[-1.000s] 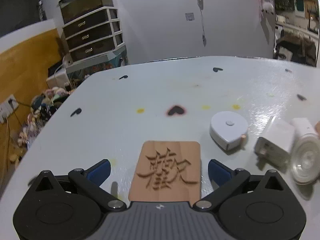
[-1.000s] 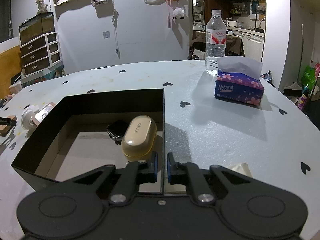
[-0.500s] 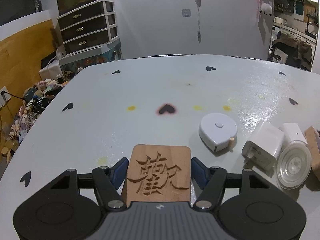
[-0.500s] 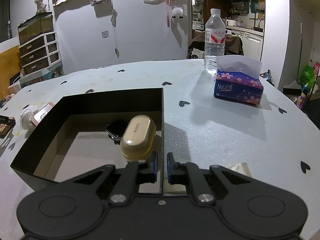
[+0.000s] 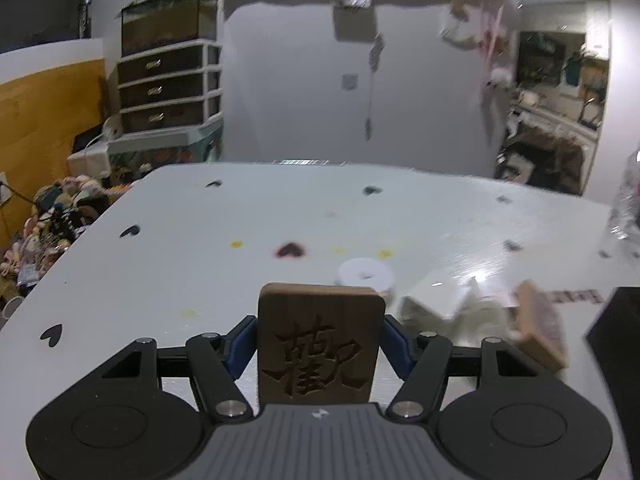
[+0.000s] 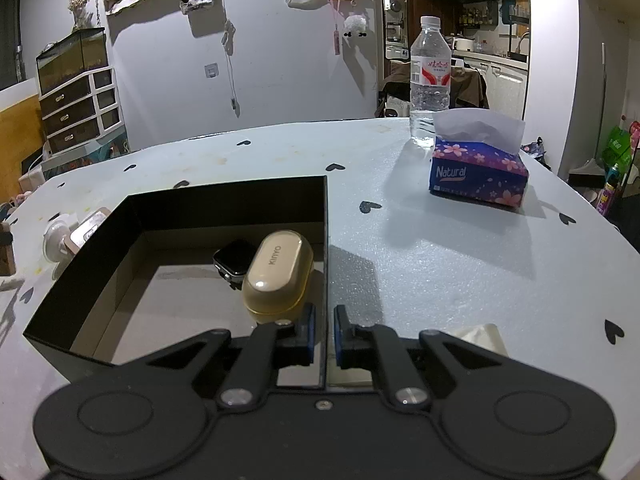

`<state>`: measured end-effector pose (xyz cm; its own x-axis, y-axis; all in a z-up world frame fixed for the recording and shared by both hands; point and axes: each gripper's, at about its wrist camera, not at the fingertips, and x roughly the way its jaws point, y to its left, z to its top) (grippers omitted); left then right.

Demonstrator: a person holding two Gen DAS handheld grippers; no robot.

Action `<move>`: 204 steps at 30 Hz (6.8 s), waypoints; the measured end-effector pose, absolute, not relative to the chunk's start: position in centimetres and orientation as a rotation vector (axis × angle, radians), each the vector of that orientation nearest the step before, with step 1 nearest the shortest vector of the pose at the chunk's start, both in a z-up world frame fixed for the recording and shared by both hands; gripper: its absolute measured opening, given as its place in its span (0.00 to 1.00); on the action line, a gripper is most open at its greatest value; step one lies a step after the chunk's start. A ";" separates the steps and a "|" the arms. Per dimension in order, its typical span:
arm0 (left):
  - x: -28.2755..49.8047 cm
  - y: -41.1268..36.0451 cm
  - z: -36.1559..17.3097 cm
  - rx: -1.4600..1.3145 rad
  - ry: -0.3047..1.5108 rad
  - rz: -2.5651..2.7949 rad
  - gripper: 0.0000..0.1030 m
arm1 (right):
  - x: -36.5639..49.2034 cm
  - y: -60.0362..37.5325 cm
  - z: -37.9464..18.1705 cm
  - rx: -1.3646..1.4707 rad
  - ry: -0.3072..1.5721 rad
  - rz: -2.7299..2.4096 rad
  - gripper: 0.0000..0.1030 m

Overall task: Organize rigid objects
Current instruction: 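Move the left gripper to the carved wooden block and grasp it, then carry the carved wooden block into the black box and open the left gripper, then move the left gripper to the pink square block and grasp it, then carry the pink block into the black box beside the carved block and release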

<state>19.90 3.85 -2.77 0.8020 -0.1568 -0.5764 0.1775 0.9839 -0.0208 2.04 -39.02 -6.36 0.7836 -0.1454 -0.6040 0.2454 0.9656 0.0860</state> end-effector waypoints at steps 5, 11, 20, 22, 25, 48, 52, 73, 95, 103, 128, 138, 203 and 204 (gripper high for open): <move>17.3 2.0 -1.2 0.018 0.573 -0.265 0.64 | 2.0 -39.0 -6.4 0.165 0.637 -0.211 0.09; 14.8 -1.7 0.6 -0.016 0.557 -0.424 0.64 | 2.0 -39.1 -6.4 0.165 0.636 -0.211 0.09; 12.1 -8.7 2.5 -0.016 0.540 -0.660 0.64 | 2.0 -39.0 -6.3 0.171 0.634 -0.208 0.09; 11.6 -10.2 2.6 -0.011 0.545 -0.703 0.64 | 2.0 -39.0 -6.3 0.172 0.634 -0.207 0.09; 11.1 -12.4 2.3 -0.006 0.573 -0.764 0.64 | 2.0 -39.0 -6.3 0.173 0.633 -0.207 0.09; 14.1 -22.3 -3.5 0.149 0.804 -0.676 0.65 | 2.0 -38.9 -6.4 0.178 0.631 -0.201 0.10; 15.2 -23.0 -3.5 0.138 0.795 -0.650 0.71 | 2.0 -38.8 -6.4 0.176 0.631 -0.201 0.10; 13.7 -22.8 -2.4 0.149 0.796 -0.661 0.90 | 2.0 -38.9 -6.4 0.180 0.634 -0.201 0.11; 8.3 -17.1 -0.6 0.195 0.708 -0.675 1.00 | 2.0 -38.9 -6.4 0.180 0.635 -0.202 0.11; 9.8 -11.9 -1.6 0.129 0.681 -0.595 1.00 | 2.0 -38.9 -6.4 0.179 0.634 -0.201 0.11; 17.0 -13.6 -7.5 0.560 0.494 -0.513 0.73 | 2.0 -38.9 -6.4 0.178 0.632 -0.200 0.11; 19.4 -15.8 -8.4 0.580 0.489 -0.474 0.81 | 2.1 -38.9 -6.4 0.182 0.631 -0.197 0.12; 14.2 -22.1 -4.7 0.348 0.770 -1.259 0.79 | 2.0 -39.2 -6.5 0.184 0.633 -0.191 0.12; 14.1 -22.1 -4.5 0.350 0.764 -1.256 0.79 | 2.0 -39.1 -6.5 0.183 0.633 -0.192 0.12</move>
